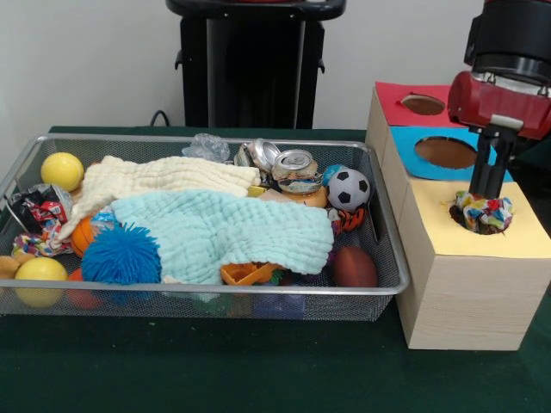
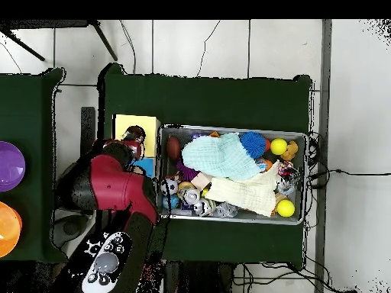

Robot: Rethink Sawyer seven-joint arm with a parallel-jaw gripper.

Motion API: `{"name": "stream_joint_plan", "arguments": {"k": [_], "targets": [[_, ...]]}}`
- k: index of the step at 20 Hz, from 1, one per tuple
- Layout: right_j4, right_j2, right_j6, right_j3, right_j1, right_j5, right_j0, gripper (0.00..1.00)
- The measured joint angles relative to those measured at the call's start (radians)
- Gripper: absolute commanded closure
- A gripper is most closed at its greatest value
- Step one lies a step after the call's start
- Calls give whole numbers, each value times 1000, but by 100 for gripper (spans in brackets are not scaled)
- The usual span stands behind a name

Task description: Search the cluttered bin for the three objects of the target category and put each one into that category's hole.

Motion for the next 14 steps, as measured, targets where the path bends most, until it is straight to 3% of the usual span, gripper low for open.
{"name": "stream_joint_plan", "arguments": {"k": [14], "targets": [[-1,9,0,0,60,-24,-5,100]]}}
